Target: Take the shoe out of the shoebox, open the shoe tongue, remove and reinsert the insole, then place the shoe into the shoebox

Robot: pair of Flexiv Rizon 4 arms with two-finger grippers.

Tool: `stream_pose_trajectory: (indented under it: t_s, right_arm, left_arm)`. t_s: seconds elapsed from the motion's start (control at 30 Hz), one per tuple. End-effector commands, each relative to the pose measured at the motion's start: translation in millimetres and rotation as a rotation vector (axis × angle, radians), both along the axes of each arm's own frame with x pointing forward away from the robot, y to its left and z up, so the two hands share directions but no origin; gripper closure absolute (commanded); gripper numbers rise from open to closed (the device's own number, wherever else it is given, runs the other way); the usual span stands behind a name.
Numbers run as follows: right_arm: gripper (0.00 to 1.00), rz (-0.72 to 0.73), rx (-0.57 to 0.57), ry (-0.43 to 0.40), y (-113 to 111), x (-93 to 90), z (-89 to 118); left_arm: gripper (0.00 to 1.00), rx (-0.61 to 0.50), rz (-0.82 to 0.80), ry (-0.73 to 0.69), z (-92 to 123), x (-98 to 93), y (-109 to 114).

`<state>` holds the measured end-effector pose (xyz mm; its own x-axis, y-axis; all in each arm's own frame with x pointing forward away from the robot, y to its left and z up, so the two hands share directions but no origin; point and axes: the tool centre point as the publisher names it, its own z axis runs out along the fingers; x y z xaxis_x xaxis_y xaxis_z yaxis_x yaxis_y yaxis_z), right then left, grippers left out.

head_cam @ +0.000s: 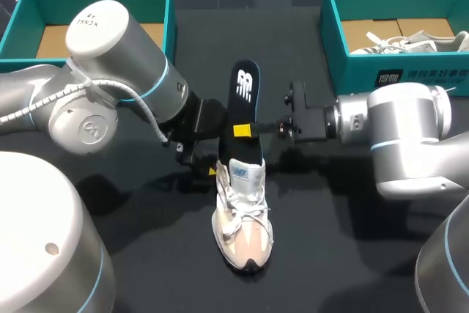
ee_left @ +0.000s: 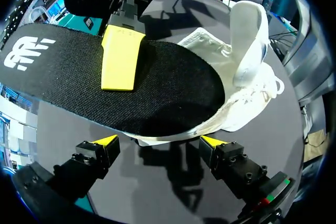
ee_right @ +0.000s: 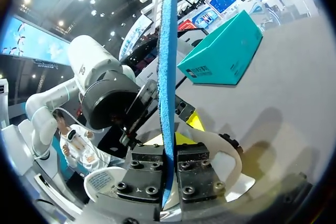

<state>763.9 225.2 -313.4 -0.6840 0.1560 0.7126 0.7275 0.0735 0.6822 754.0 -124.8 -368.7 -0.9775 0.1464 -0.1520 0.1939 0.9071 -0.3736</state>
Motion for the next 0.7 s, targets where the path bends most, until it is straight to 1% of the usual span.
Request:
stream_pose_trajectory:
  t_s: [0.03, 0.3, 0.7]
  right_arm:
    - [1.0, 0.015, 0.011, 0.012, 2, -0.8, -10]
    - [1.0, 0.01, 0.018, 0.04, 7, -16.0, -19]
    - [1.0, -0.013, 0.012, 0.081, 13, -46.8, -26]
  left_arm:
    - [0.0, 0.001, -0.001, 0.0, 0, 0.2, 0]
    - [0.0, 0.001, -0.001, 0.0, 0, 0.2, 0]
    - [0.0, 0.001, -0.001, 0.0, 0, 0.2, 0]
